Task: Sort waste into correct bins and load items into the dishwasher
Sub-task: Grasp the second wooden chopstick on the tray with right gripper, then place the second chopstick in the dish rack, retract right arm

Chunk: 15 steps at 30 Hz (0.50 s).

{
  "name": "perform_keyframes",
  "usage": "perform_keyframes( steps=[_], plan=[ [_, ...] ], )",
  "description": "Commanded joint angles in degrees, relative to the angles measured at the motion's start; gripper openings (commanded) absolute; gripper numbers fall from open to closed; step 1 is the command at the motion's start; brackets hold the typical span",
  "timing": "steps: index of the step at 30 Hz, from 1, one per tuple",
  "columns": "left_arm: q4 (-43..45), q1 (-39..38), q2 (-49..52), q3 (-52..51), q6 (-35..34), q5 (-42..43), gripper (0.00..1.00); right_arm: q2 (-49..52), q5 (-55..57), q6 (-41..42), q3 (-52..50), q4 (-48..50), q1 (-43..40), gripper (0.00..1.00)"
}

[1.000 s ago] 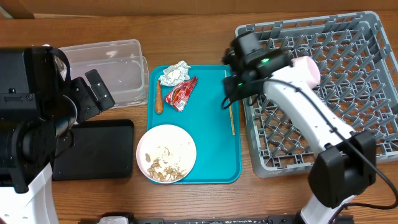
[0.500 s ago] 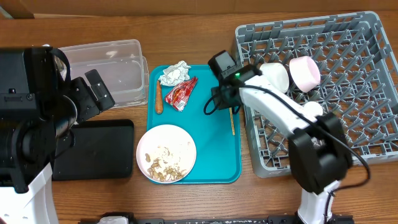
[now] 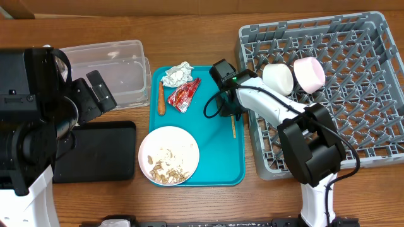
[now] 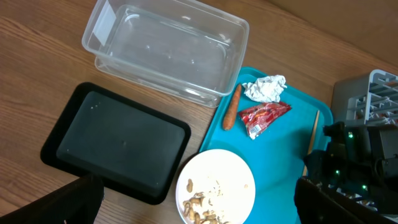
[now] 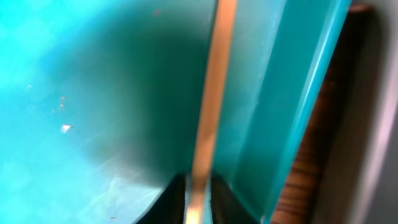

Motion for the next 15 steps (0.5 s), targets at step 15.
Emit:
perform_keyframes(
  steps=[15],
  plan=[
    [0.1,0.3,0.2,0.2,1.1,-0.3,1.0,-5.4,-8.8,-2.5,10.3,-8.3,0.3,0.04]
  ],
)
